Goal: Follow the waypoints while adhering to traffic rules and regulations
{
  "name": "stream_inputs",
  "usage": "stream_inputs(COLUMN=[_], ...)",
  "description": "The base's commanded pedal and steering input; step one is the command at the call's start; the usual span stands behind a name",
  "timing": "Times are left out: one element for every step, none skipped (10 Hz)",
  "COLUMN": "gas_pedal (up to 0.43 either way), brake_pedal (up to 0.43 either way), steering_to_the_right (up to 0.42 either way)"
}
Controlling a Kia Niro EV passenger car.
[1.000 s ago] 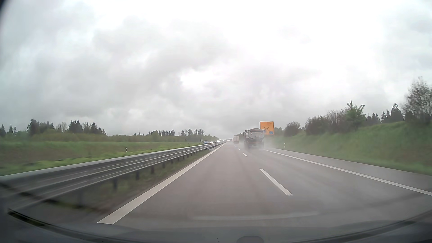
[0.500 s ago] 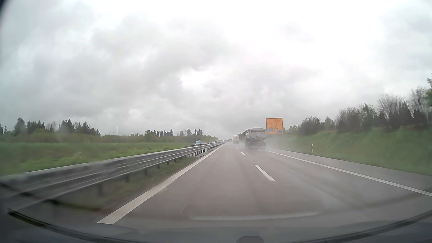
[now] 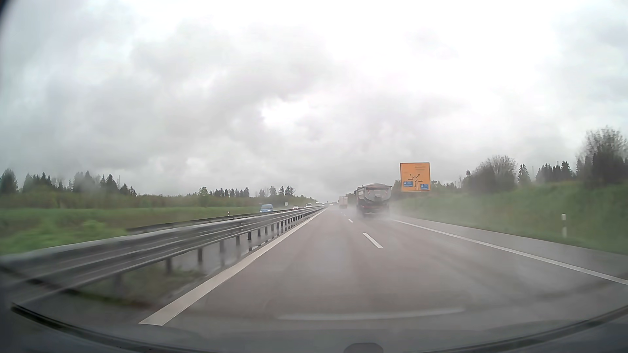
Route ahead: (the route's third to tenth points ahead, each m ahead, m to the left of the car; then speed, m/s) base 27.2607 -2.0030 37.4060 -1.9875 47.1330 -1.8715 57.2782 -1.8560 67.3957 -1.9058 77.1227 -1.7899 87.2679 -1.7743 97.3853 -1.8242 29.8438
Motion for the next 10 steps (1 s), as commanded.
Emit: stream_inputs(gas_pedal=[0.248,0.248,0.248,0.248,0.248,0.248,0.248,0.248,0.240,0.240], brake_pedal=[0.000,0.000,0.000,0.000,0.000,0.000,0.000,0.000,0.000,0.000], steering_to_the_right=[-0.001,-0.001,-0.001,-0.002,-0.002,-0.002,-0.002,-0.002,-0.001,-0.001])
